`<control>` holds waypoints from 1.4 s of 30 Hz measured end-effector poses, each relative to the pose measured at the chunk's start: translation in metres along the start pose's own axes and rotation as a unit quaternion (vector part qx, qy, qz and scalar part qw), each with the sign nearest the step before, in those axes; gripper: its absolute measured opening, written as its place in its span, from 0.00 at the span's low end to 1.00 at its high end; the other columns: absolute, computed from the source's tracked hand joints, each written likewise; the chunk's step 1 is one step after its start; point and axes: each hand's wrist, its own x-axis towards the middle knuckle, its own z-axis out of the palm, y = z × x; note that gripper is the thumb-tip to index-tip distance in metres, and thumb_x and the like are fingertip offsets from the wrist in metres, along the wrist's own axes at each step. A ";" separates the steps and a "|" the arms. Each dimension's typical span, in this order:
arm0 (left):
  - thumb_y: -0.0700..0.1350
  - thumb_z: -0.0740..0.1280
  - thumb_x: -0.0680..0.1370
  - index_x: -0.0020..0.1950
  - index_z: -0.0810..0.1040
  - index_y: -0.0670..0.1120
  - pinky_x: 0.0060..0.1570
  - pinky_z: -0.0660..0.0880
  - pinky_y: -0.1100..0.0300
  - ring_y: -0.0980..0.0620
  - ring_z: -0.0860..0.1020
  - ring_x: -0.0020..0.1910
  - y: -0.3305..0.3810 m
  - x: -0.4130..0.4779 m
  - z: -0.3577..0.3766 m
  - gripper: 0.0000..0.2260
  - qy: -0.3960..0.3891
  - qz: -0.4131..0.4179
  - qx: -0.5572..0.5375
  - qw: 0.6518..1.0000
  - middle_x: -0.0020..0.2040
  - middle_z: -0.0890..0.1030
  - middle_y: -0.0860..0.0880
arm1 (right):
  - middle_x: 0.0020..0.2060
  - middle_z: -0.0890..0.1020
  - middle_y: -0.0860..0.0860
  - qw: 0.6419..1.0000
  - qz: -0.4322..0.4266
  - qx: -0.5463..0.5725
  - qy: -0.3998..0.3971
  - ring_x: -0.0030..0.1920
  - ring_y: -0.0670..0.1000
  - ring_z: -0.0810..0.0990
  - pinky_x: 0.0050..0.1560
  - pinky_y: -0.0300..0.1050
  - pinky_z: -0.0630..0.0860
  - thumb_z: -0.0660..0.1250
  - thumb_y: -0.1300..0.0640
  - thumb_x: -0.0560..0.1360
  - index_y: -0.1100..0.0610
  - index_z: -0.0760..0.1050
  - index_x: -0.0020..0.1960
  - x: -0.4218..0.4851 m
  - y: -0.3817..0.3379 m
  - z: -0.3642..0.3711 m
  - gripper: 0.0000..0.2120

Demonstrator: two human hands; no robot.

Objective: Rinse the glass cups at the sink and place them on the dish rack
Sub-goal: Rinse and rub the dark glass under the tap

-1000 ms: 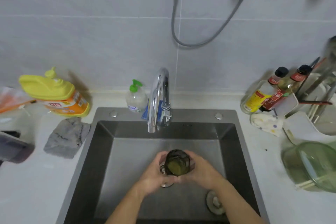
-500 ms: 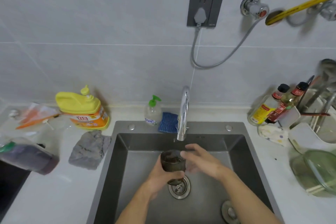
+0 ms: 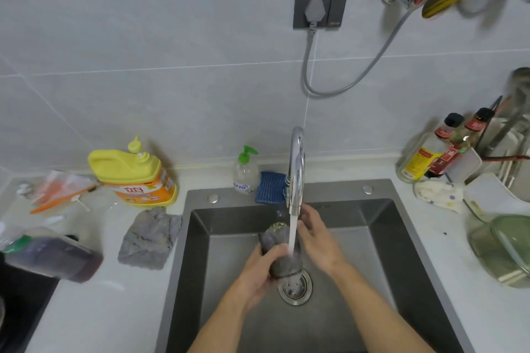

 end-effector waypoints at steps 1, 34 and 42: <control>0.45 0.80 0.68 0.71 0.75 0.45 0.56 0.82 0.47 0.40 0.84 0.61 0.000 0.000 0.003 0.32 -0.006 -0.003 -0.007 1.000 0.61 0.86 0.40 | 0.73 0.74 0.49 0.999 0.019 0.028 -0.002 0.72 0.49 0.72 0.75 0.46 0.66 0.55 0.50 0.87 0.51 0.64 0.79 -0.006 0.000 0.006 0.20; 0.60 0.59 0.85 0.57 0.84 0.48 0.60 0.82 0.42 0.44 0.86 0.53 -0.031 0.008 0.043 0.20 0.214 0.051 0.045 0.975 0.55 0.88 0.43 | 0.61 0.84 0.61 0.949 0.227 0.206 0.074 0.60 0.59 0.83 0.63 0.52 0.80 0.46 0.32 0.83 0.58 0.78 0.67 -0.020 0.028 0.046 0.36; 0.61 0.64 0.82 0.57 0.86 0.44 0.36 0.81 0.57 0.44 0.87 0.45 -0.029 0.014 0.038 0.23 0.183 0.008 0.005 0.983 0.52 0.88 0.40 | 0.78 0.70 0.53 0.977 0.085 0.193 0.018 0.73 0.55 0.75 0.75 0.54 0.70 0.64 0.45 0.83 0.41 0.53 0.82 -0.032 0.041 0.048 0.32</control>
